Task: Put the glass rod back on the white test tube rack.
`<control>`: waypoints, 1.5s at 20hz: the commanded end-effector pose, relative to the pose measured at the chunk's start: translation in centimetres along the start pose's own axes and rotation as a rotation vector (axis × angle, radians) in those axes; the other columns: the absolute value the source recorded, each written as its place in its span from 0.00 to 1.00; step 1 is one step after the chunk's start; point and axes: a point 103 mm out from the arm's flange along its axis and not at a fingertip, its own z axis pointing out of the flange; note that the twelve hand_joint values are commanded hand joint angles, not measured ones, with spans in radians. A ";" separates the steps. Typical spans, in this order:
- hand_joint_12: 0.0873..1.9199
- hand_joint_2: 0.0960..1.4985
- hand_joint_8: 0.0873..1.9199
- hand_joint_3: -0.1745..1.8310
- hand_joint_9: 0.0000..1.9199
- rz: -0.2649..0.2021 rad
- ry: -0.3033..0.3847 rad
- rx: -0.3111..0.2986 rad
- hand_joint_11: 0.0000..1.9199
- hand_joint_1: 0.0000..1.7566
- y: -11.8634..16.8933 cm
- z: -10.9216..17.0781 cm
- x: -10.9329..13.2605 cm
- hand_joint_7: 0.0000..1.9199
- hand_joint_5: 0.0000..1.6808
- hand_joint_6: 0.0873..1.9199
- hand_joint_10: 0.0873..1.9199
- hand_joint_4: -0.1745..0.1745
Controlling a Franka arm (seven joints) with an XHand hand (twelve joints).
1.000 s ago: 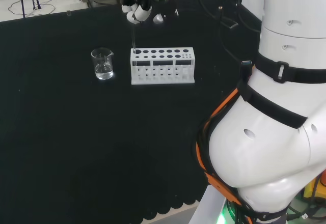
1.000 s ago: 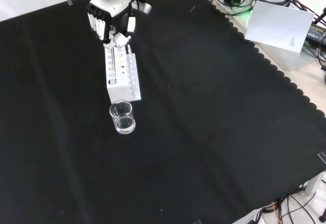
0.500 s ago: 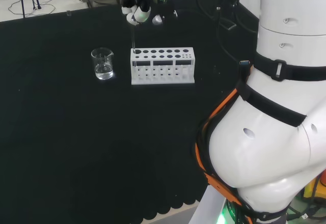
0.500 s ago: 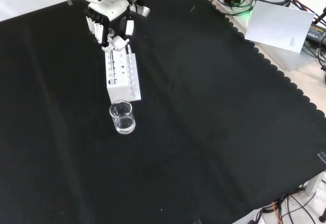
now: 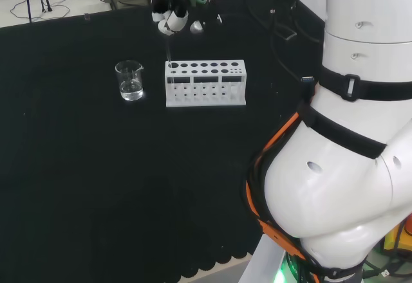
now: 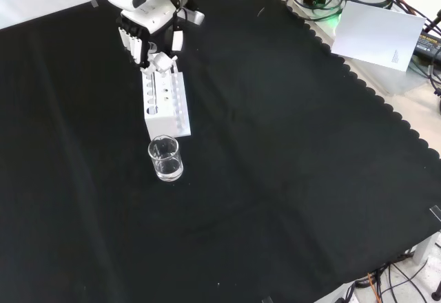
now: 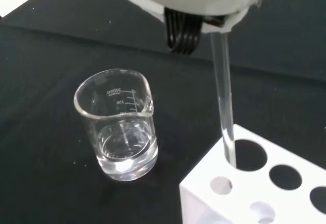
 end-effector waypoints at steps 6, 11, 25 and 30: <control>0.52 0.38 0.44 0.46 0.87 0.018 -0.010 0.040 0.77 0.75 -0.7 2.5 -1.0 0.69 0.67 0.35 0.41 0.00; 0.52 0.38 0.44 0.46 0.87 0.026 -0.005 0.040 0.77 0.75 -0.7 2.6 -1.3 0.69 0.67 0.35 0.41 0.00; 0.44 0.17 0.28 0.56 0.93 0.031 -0.011 0.105 0.93 0.78 -0.8 2.4 -1.7 0.60 0.41 0.52 0.33 0.00; 0.45 0.16 0.30 0.57 0.94 0.031 -0.010 0.103 0.95 0.78 -1.1 2.1 -1.8 0.57 0.37 0.52 0.34 0.00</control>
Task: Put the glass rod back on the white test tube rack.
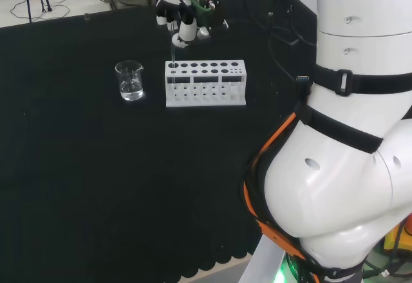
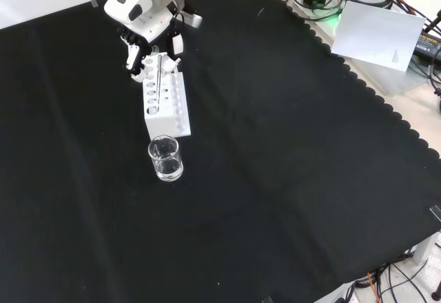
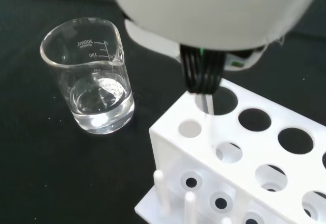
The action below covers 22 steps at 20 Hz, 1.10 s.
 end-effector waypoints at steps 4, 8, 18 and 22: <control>0.46 0.16 0.32 0.57 0.94 0.017 0.007 -0.007 0.95 0.79 -0.6 -0.3 -0.4 0.55 0.36 0.51 0.36 0.00; 0.47 0.16 0.33 0.57 0.94 0.014 0.002 -0.010 0.95 0.79 -0.9 -0.7 -0.6 0.54 0.36 0.51 0.37 0.00; 0.49 0.17 0.34 0.57 0.93 0.042 -0.014 -0.039 0.94 0.80 -2.5 -3.0 -0.5 0.54 0.36 0.51 0.39 0.00; 0.50 0.17 0.34 0.57 0.93 0.058 -0.027 -0.039 0.94 0.80 -2.6 -4.1 -0.3 0.54 0.37 0.51 0.39 0.00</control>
